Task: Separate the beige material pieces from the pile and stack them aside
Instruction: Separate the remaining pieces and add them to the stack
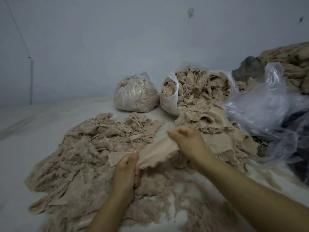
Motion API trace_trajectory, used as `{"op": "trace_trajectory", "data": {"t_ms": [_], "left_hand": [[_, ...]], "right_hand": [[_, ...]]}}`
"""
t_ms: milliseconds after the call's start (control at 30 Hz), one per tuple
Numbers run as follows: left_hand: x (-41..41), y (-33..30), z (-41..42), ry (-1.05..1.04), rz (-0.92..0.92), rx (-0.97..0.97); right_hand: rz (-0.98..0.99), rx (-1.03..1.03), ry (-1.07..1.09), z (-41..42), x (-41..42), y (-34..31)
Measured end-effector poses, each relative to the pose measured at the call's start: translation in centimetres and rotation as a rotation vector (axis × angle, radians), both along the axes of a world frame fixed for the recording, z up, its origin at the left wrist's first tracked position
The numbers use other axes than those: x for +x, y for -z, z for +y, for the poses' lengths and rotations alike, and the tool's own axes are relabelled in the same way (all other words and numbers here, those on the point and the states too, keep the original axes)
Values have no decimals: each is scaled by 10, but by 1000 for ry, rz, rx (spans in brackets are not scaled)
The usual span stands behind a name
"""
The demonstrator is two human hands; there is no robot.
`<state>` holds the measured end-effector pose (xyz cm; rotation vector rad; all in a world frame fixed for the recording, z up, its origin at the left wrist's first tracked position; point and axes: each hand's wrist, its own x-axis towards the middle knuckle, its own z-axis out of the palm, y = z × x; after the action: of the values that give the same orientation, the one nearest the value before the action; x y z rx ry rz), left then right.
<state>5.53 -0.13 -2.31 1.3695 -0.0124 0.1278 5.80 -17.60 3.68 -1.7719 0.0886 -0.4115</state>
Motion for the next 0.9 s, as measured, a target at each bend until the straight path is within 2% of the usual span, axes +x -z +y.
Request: {"op": "trace_trajectory", "data": {"t_ms": [100,200,267,333,400,533,633,733,900], "left_hand": [[2,2,1,16,-1,54],[6,8,1,-11,-54,204],[7,10,1,-50,-129,323],[5,10,0,-79,-231,426],[1,7,-3,-27,-263,471],[-5,4,-7,225,-235,301],[-7,1,-3,315,-160,140],[-7,1,2,294,-73,16],[-8,-3,-2,237,1,35]], "right_hand": [[-64,-85,99,-35,24,-39],[-92,-40,257,-77,43,-65],[-72,-97,330,-98,46,-66],[-53,-214,299,-100,40,-60],[-68,-315,133,-81,26,-53],[-104,-384,-329,-13,-13,-32],[-1,-224,-459,20,-26,-4],[85,-112,-384,25,-30,20],[194,31,-184,9,-35,42]]}}
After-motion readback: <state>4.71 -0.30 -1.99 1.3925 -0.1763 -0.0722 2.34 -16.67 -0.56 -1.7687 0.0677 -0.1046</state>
